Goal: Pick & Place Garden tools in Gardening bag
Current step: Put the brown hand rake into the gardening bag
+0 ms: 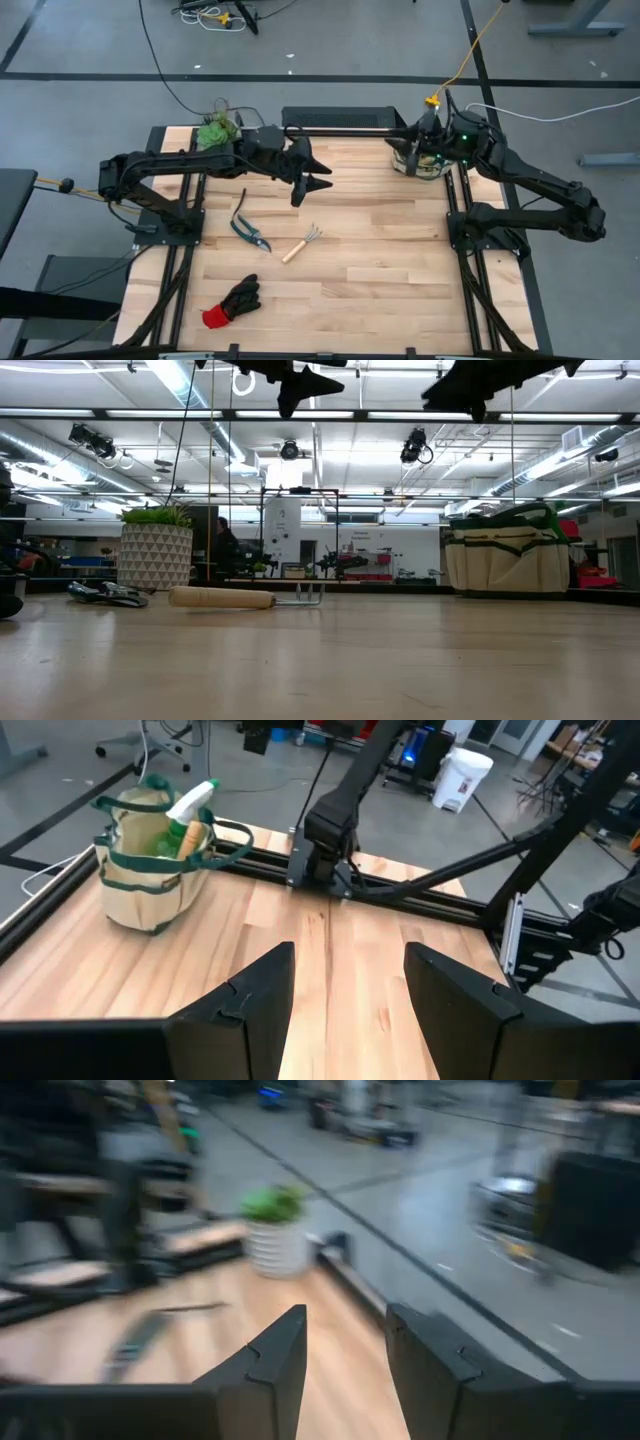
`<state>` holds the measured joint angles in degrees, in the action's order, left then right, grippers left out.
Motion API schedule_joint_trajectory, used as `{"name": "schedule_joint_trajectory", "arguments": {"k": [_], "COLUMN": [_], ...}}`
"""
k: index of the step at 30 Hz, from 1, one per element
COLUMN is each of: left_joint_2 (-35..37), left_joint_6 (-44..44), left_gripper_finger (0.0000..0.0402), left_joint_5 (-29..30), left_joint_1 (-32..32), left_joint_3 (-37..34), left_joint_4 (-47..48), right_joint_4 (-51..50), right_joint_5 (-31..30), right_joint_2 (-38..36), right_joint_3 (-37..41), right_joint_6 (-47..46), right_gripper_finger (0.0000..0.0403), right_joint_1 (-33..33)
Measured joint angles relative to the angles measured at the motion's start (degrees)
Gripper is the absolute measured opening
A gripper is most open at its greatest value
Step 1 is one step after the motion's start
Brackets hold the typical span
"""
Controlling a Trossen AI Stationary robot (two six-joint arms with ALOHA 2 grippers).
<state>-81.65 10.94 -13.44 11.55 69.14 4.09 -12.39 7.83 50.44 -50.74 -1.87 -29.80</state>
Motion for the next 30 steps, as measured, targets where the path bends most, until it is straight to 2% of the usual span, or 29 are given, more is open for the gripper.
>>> {"name": "schedule_joint_trajectory", "arguments": {"k": [3,6,13,15,19,25,30], "left_joint_2": [0.0,0.0,0.0,0.0,0.0,0.0,0.0], "left_joint_6": [0.0,0.4,0.4,0.4,0.4,0.1,-0.1], "left_gripper_finger": [0.0197,0.0197,0.0197,0.0197,0.0197,0.0197,0.0197], "left_joint_5": [0.3,1.4,4.8,5.2,5.3,4.6,4.4], "left_joint_1": [-0.3,-0.3,-0.3,-0.3,-0.5,-0.8,-0.9], "left_joint_3": [0.0,0.0,0.0,0.0,0.0,0.0,0.0], "left_joint_4": [0.1,0.3,0.8,0.8,0.8,0.9,1.0], "right_joint_4": [2.5,4.2,3.9,3.9,3.8,4.0,9.2], "right_joint_5": [7.9,12.3,12.7,11.8,5.5,1.7,-1.9], "right_joint_2": [-0.7,-1.3,-1.9,-1.9,-1.9,-1.9,-1.9], "right_joint_3": [0.0,-0.1,-0.1,-0.1,-0.1,-0.1,-0.1], "right_joint_6": [-1.4,-3.4,-6.3,-7.0,-8.7,-9.7,-9.7], "right_gripper_finger": [0.014,0.014,0.0123,0.0116,0.0102,0.0088,0.0086], "right_joint_1": [1.4,3.4,10.3,12.1,15.9,21.4,27.1]}}
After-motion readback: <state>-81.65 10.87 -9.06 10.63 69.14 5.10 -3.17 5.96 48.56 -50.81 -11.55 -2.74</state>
